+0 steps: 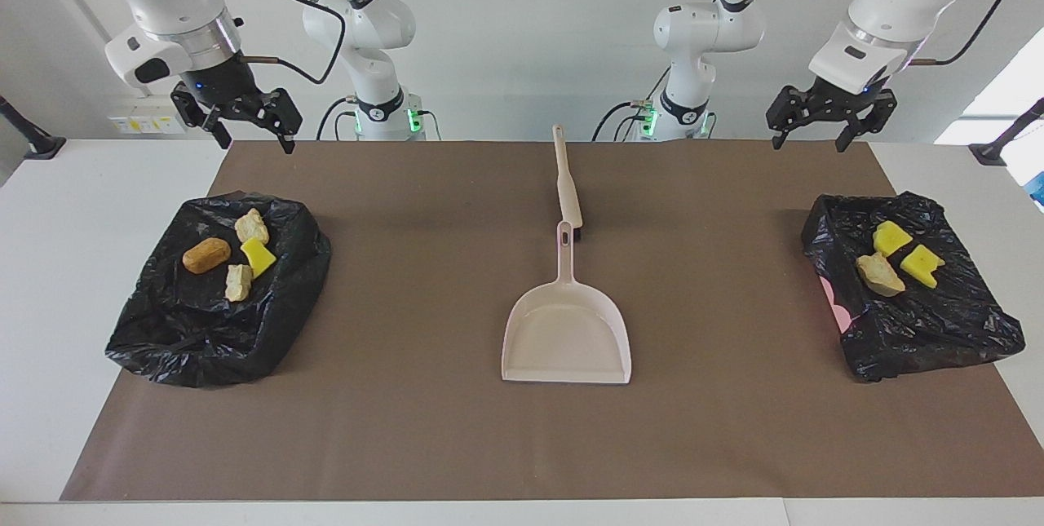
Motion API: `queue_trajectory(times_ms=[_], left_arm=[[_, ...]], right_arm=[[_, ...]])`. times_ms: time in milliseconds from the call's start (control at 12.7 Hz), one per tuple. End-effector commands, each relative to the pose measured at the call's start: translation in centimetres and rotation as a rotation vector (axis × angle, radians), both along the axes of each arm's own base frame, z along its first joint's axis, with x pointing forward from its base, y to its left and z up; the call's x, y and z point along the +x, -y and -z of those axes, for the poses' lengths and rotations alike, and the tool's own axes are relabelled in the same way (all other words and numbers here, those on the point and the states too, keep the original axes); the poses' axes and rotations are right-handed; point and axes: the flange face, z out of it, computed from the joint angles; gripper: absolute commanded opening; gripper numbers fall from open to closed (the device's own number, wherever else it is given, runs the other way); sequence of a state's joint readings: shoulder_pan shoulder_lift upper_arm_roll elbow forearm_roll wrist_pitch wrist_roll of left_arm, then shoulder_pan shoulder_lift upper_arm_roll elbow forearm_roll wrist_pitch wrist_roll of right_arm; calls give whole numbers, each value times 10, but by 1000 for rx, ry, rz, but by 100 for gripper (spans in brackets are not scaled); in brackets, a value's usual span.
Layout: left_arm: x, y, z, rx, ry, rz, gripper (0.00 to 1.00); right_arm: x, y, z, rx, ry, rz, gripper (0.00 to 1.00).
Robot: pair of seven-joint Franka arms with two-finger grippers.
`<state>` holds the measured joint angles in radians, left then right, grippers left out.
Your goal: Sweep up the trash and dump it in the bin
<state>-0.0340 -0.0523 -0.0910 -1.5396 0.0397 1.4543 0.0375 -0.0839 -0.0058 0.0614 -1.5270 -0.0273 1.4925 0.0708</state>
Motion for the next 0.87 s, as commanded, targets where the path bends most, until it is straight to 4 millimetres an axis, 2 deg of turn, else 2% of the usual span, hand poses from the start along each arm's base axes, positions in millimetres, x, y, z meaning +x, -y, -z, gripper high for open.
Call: queue_trajectory(times_ms=[0,79,158,552,788], left_arm=[[-2,-5,-8,-1,9,3,100],[-3,-21,-2,-15,11,-26,100],[-6,-26,4,-69,25,-36,100],[-7,-25,6,-88,42,-41,100],[-9,-23,-8,-78,46,-38,100]], right_arm=[[-7,1,-1,16,1,-16,100],[-7,2,-2,16,1,-14,100],[-7,2,-2,16,1,-14,100],[-7,2,-2,16,1,-14,100],[-7,2,-2,16,3,-14,100]])
